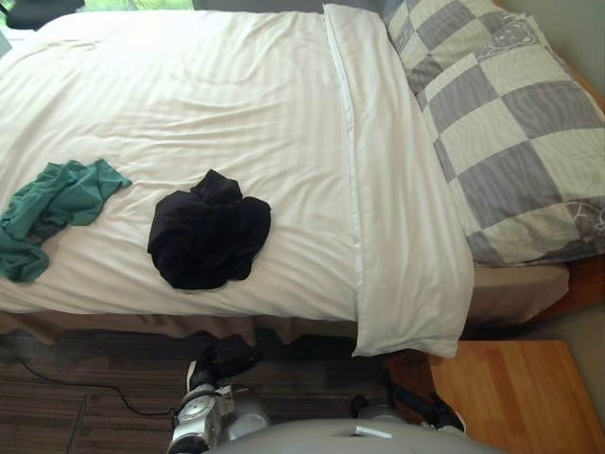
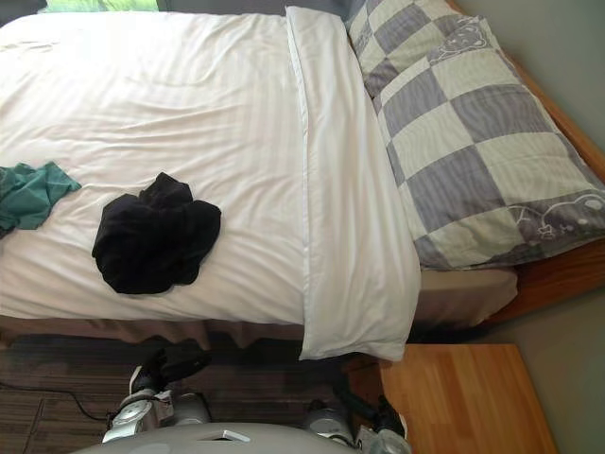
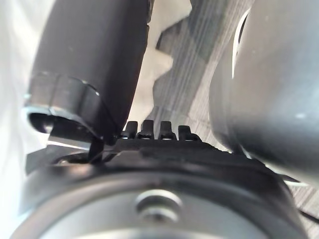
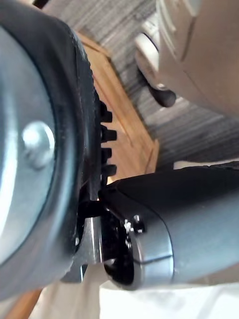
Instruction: Tidy up the quilt and then pick up the clothes from the bed and put them into the laundry hamper
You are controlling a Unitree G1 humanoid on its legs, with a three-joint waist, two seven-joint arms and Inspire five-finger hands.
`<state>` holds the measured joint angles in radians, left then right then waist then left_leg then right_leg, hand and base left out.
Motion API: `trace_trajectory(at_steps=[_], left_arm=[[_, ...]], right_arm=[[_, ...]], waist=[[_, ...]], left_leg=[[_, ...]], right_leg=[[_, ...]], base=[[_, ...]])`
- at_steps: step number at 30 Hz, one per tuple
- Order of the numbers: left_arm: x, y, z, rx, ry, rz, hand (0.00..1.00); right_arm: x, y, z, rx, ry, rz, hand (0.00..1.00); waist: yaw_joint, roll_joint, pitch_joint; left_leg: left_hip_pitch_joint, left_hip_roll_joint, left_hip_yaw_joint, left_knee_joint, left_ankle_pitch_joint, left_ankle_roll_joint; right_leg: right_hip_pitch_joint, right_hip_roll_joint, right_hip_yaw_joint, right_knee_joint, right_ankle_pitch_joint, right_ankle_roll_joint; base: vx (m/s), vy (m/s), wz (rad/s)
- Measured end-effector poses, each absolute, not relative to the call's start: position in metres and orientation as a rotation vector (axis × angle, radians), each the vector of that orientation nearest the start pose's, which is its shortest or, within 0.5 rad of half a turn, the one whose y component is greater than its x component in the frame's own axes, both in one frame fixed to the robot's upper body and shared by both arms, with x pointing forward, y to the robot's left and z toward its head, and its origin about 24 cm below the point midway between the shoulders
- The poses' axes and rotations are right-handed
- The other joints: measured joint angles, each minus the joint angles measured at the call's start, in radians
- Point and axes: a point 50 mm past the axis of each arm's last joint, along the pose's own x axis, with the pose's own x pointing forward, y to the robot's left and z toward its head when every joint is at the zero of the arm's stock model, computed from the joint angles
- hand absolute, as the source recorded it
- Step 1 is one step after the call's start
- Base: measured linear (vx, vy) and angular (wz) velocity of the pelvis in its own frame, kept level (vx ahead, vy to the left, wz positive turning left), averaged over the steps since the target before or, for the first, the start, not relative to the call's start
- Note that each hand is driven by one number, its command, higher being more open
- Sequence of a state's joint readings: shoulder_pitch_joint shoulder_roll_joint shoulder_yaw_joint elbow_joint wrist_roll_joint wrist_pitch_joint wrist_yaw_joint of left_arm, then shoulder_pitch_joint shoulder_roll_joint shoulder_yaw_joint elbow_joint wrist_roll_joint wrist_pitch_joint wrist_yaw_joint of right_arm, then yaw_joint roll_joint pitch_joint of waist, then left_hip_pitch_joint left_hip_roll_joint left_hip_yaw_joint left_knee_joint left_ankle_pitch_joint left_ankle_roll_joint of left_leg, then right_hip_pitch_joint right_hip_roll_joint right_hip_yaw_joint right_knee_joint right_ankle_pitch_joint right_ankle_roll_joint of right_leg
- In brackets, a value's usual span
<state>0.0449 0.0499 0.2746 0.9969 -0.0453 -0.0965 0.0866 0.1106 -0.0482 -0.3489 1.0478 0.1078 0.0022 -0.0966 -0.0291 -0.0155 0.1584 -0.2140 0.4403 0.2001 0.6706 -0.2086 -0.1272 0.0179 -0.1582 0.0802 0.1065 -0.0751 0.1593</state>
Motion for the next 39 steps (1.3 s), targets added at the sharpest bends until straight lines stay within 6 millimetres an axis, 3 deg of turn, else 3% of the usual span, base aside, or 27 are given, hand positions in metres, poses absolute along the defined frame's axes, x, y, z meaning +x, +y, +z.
trace_trajectory(at_steps=[2,3,4,5,6,7,8,9,10,11,13,14,16,17,18,19,21,23,25,28,30,31,32,34,37,39], left_arm=[[0.123,0.217,-0.145,-0.028,0.912,0.369,1.0],[0.123,0.214,-0.146,-0.016,0.92,0.351,1.0],[0.118,0.212,-0.149,-0.015,0.942,0.352,1.0],[0.116,0.214,-0.15,-0.019,0.953,0.359,1.0],[0.115,0.235,-0.147,0.033,0.965,0.381,1.0],[0.11,0.244,-0.147,0.054,0.994,0.384,1.0],[0.108,0.245,-0.147,0.068,1.004,0.37,1.0],[0.108,0.243,-0.148,0.083,1.007,0.347,1.0],[0.108,0.242,-0.148,0.08,1.004,0.337,1.0],[0.104,0.241,-0.149,0.08,1.018,0.331,1.0],[0.099,0.238,-0.152,0.086,1.043,0.3,1.0],[0.099,0.233,-0.153,0.086,1.045,0.267,1.0],[0.101,0.224,-0.155,0.063,1.047,0.252,1.0],[0.105,0.218,-0.155,0.065,1.047,0.229,1.0],[0.111,0.21,-0.155,0.074,1.042,0.197,1.0],[0.115,0.199,-0.156,0.064,1.035,0.166,1.0],[0.119,0.19,-0.155,0.063,1.014,0.131,1.0],[0.132,0.184,-0.15,0.077,0.97,0.091,1.0],[0.147,0.177,-0.143,0.054,0.894,0.106,1.0],[0.151,0.173,-0.141,0.049,0.869,0.103,1.0],[0.15,0.174,-0.142,0.055,0.88,0.102,1.0],[0.151,0.175,-0.142,0.06,0.882,0.099,1.0],[0.152,0.177,-0.143,0.079,0.888,0.087,1.0],[0.157,0.184,-0.14,0.104,0.876,0.087,1.0],[0.157,0.188,-0.141,0.116,0.889,0.094,1.0],[0.149,0.188,-0.144,0.124,0.92,0.084,1.0]], right_arm=[[0.075,-0.216,-0.163,0.161,1.137,-0.509,1.0],[0.077,-0.214,-0.163,0.159,1.135,-0.499,1.0],[0.078,-0.216,-0.163,0.153,1.13,-0.492,1.0],[0.079,-0.217,-0.163,0.151,1.129,-0.482,1.0],[0.081,-0.199,-0.167,0.197,1.156,-0.433,1.0],[0.082,-0.195,-0.167,0.191,1.155,-0.404,1.0],[0.085,-0.193,-0.167,0.193,1.145,-0.398,1.0],[0.089,-0.193,-0.165,0.17,1.136,-0.378,1.0],[0.097,-0.195,-0.163,0.113,1.123,-0.32,1.0],[0.104,-0.198,-0.161,0.08,1.105,-0.294,1.0],[0.117,-0.199,-0.155,0.029,1.055,-0.249,1.0],[0.118,-0.195,-0.154,0.028,1.037,-0.247,1.0],[0.123,-0.192,-0.153,-0.004,1.017,-0.231,1.0],[0.129,-0.193,-0.15,-0.012,0.988,-0.222,1.0],[0.134,-0.19,-0.148,-0.042,0.966,-0.199,1.0],[0.134,-0.189,-0.148,-0.057,0.971,-0.192,1.0],[0.134,-0.184,-0.149,-0.07,0.978,-0.171,1.0],[0.142,-0.177,-0.148,-0.127,0.973,-0.102,1.0],[0.15,-0.173,-0.147,-0.21,0.964,-0.026,1.0],[0.155,-0.169,-0.147,-0.271,0.968,0.024,1.0],[0.16,-0.163,-0.145,-0.268,0.952,0.043,1.0],[0.16,-0.162,-0.145,-0.266,0.952,0.044,1.0],[0.161,-0.158,-0.145,-0.253,0.949,0.043,1.0],[0.158,-0.151,-0.147,-0.228,0.963,0.051,1.0],[0.154,-0.147,-0.149,-0.206,0.981,0.066,1.0],[0.153,-0.147,-0.149,-0.182,0.984,0.05,1.0]], waist=[[-0.001,-0.02,0.004],[-0.002,-0.027,0.001],[-0.003,-0.018,-0.009],[-0.005,-0.025,-0.012],[-0.01,-0.089,-0.009],[-0.023,-0.093,-0.013],[-0.028,-0.094,-0.013],[-0.018,-0.094,-0.015],[-0.01,-0.084,-0.014],[-0.007,-0.073,-0.012],[-0.023,-0.038,-0.013],[-0.034,-0.041,-0.015],[-0.026,-0.032,-0.011],[-0.037,-0.016,0.0],[-0.03,-0.015,0.006],[-0.025,-0.022,0.013],[-0.032,-0.001,0.008],[-0.025,-0.008,0.027],[-0.009,0.0,0.062],[0.008,0.021,0.059],[-0.002,0.022,0.059],[0.0,0.018,0.061],[0.001,0.003,0.059],[-0.004,-0.05,0.063],[-0.002,-0.065,0.058],[-0.01,-0.052,0.049]], left_leg=[[0.015,0.029,-0.072,-0.107,0.023,0.032],[0.044,0.042,-0.106,-0.206,0.079,0.08],[0.118,0.015,-0.132,-0.336,0.126,-0.04],[0.141,-0.001,-0.117,-0.374,0.07,-0.138],[0.139,-0.056,-0.106,-0.371,0.041,-0.133],[0.12,-0.045,-0.109,-0.346,0.044,-0.137],[0.119,-0.045,-0.104,-0.346,0.045,-0.137],[0.142,-0.044,-0.063,-0.37,0.046,-0.136],[0.179,-0.036,-0.001,-0.409,0.062,-0.133],[0.198,-0.028,0.026,-0.433,0.073,-0.133],[0.236,-0.003,0.07,-0.505,0.126,-0.122],[0.25,-0.031,0.078,-0.552,0.165,-0.1],[0.256,-0.049,0.101,-0.571,0.179,-0.076],[0.257,-0.053,0.101,-0.589,0.195,-0.036],[0.257,-0.089,0.09,-0.586,0.169,0.015],[0.254,-0.157,0.06,-0.566,0.136,-0.003],[0.247,-0.198,0.078,-0.53,0.111,0.016],[0.161,-0.195,0.037,-0.346,0.115,-0.042],[0.038,-0.194,-0.039,-0.06,0.146,-0.141],[-0.009,-0.2,-0.003,0.009,0.102,-0.127],[0.002,-0.196,0.045,-0.188,0.073,-0.032],[0.014,-0.196,0.046,-0.237,0.064,-0.016],[0.057,-0.239,0.04,-0.333,0.024,0.008],[0.028,-0.296,0.037,-0.321,0.03,0.027],[0.045,-0.333,0.016,-0.285,0.02,0.039],[0.091,-0.349,0.008,-0.315,0.009,0.037]], right_leg=[[-0.06,-0.082,0.002,0.063,-0.01,0.033],[-0.096,-0.137,0.006,0.089,-0.003,0.06],[-0.12,-0.182,0.013,0.092,0.012,0.093],[-0.128,-0.204,0.008,0.083,0.023,0.104],[-0.14,-0.212,0.009,0.083,0.023,0.104],[-0.132,-0.2,-0.013,0.066,0.065,0.096],[-0.131,-0.197,-0.024,0.058,0.157,0.084],[-0.179,-0.194,-0.058,0.073,0.311,0.022],[-0.231,-0.181,-0.144,0.146,0.279,-0.029],[-0.259,-0.158,-0.182,0.199,0.22,-0.043],[-0.29,-0.025,-0.244,0.356,0.035,-0.064],[-0.241,0.067,-0.312,0.337,-0.074,-0.118],[-0.202,0.065,-0.346,0.248,-0.113,-0.092],[-0.198,0.071,-0.355,0.237,-0.112,-0.097],[-0.188,0.061,-0.356,0.219,-0.112,-0.11],[-0.161,0.041,-0.36,0.193,-0.112,-0.124],[-0.115,0.035,-0.379,0.156,-0.118,-0.12],[-0.079,0.029,-0.373,0.126,-0.116,-0.119],[-0.024,0.006,-0.367,0.096,-0.086,-0.111],[0.007,-0.017,-0.342,0.042,-0.052,-0.086],[0.002,-0.029,-0.308,0.016,-0.033,-0.055],[-0.003,-0.034,-0.296,0.016,-0.029,-0.047],[-0.027,-0.057,-0.271,0.013,-0.011,-0.018],[-0.043,-0.089,-0.264,-0.02,0.019,0.012],[0.035,-0.091,-0.267,-0.076,0.056,0.019],[0.067,-0.102,-0.27,-0.07,0.076,0.03]], base=[[-0.02,0.446,0.13],[-0.03,0.585,-0.01],[-0.05,0.638,-0.12],[-0.09,0.629,-0.25],[-0.11,0.471,-0.16],[-0.14,0.464,-0.03],[-0.14,0.412,-0.15],[-0.13,0.411,-0.63],[-0.07,0.286,-0.96],[-0.01,0.126,-1.06],[0.04,0.019,-0.49],[0.05,-0.023,-0.29],[-0.01,-0.057,-0.15],[-0.06,-0.105,0.23],[-0.05,-0.102,0.32],[-0.03,-0.05,0.27],[0.02,-0.019,0.48],[0.04,-0.051,0.4],[0.06,0.004,0.11],[0.12,0.192,-0.39],[0.15,0.32,-0.57],[0.15,0.45,-0.52],[0.12,0.399,-0.29],[0.13,0.326,0.03],[0.13,0.147,0.2],[0.12,0.141,0.14]])
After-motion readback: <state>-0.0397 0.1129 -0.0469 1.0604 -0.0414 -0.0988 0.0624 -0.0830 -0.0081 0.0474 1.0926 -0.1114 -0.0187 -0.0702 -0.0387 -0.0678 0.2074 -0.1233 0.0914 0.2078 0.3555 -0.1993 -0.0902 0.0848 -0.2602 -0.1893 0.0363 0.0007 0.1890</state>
